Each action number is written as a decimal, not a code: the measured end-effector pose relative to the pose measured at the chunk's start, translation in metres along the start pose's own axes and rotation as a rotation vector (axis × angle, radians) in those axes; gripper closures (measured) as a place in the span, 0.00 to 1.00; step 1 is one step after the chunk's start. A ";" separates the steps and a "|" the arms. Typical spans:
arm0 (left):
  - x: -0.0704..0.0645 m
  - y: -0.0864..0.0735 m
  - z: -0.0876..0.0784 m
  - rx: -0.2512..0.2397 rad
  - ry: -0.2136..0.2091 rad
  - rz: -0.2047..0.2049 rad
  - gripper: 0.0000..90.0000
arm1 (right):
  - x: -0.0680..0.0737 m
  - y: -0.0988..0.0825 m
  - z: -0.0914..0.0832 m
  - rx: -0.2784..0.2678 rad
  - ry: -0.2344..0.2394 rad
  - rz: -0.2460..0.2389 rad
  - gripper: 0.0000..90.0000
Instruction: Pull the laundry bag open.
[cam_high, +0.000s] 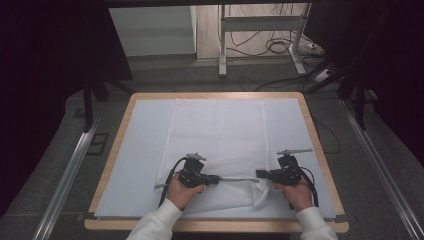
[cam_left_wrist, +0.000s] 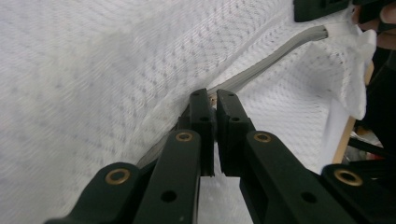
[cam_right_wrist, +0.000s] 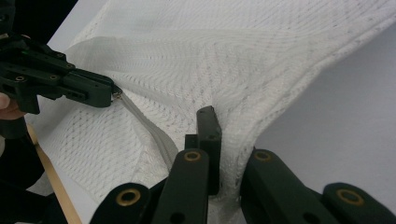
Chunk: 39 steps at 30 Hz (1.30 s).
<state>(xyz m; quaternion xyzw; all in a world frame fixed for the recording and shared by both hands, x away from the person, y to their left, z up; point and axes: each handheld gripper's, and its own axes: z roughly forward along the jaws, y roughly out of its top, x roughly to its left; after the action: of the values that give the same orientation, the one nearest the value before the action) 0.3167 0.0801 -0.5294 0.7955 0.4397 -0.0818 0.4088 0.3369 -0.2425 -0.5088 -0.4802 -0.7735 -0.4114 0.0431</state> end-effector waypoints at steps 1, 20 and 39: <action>0.001 0.000 0.000 0.000 0.005 -0.002 0.96 | 0.000 0.000 0.000 0.000 0.004 0.001 0.98; 0.007 -0.007 -0.012 -0.004 0.017 -0.011 0.96 | -0.001 0.000 0.001 0.006 -0.003 -0.003 0.98; 0.022 -0.017 -0.032 -0.016 0.042 -0.049 0.96 | -0.003 0.000 -0.001 -0.001 -0.013 0.000 0.98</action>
<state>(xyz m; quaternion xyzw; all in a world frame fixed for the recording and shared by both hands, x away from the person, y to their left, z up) 0.3096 0.1216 -0.5295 0.7826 0.4683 -0.0716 0.4038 0.3382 -0.2452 -0.5097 -0.4829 -0.7735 -0.4088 0.0379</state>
